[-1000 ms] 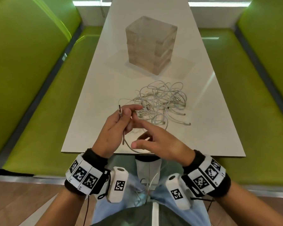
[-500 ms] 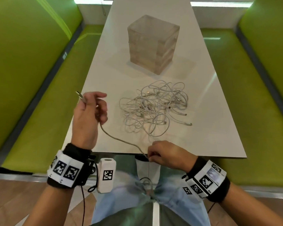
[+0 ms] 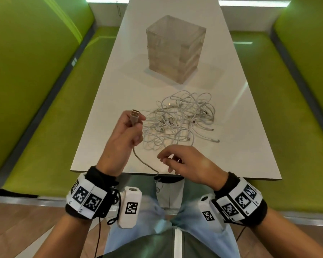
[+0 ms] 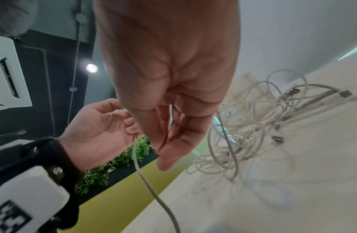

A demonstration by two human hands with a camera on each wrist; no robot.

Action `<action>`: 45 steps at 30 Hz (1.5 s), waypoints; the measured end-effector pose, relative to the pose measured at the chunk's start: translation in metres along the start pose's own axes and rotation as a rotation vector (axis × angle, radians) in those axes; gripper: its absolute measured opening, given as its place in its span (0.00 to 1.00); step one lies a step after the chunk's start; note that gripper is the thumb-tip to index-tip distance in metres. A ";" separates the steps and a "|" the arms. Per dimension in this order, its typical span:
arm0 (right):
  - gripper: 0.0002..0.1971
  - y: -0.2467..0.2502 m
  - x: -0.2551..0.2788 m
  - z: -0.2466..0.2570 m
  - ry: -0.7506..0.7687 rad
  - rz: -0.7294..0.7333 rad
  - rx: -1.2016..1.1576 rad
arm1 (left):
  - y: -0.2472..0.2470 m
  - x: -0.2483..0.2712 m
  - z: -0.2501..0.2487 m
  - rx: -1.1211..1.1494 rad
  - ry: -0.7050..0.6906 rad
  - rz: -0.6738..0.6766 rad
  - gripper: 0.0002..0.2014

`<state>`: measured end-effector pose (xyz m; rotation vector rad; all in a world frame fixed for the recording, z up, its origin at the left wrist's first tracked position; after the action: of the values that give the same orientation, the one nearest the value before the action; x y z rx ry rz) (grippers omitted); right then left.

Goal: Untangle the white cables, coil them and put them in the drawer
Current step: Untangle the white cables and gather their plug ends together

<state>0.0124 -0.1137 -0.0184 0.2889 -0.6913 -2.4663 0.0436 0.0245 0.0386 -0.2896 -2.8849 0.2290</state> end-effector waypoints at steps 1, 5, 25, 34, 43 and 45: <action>0.09 0.002 -0.004 0.001 0.013 -0.005 0.031 | -0.001 -0.001 0.007 -0.019 0.027 0.006 0.14; 0.12 0.000 -0.022 -0.007 0.012 0.083 0.247 | 0.006 -0.006 0.028 -0.159 0.077 -0.067 0.14; 0.07 -0.015 -0.045 0.008 0.211 0.015 0.295 | 0.012 -0.025 0.083 0.003 0.361 -0.148 0.14; 0.11 -0.006 -0.021 -0.024 0.140 0.041 0.405 | 0.025 -0.037 0.074 0.226 0.359 -0.199 0.13; 0.11 0.041 -0.021 -0.061 -0.118 -0.189 0.560 | 0.024 -0.035 0.053 0.198 0.182 -0.159 0.13; 0.11 0.052 -0.023 -0.062 -0.120 -0.222 0.540 | 0.027 -0.033 0.046 0.229 0.122 -0.169 0.12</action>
<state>0.0759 -0.1630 -0.0419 0.4402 -1.4461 -2.4717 0.0683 0.0376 -0.0170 -0.0179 -2.7100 0.4873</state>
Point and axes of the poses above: each hand's wrist, its own x-axis away from the middle knuckle, its own y-axis out of the back of the hand, z = x × y, the point moved 8 cm from there along -x, towards the middle knuckle, and after that the axes turned 15 degrees about y, right-handed, at the moved point
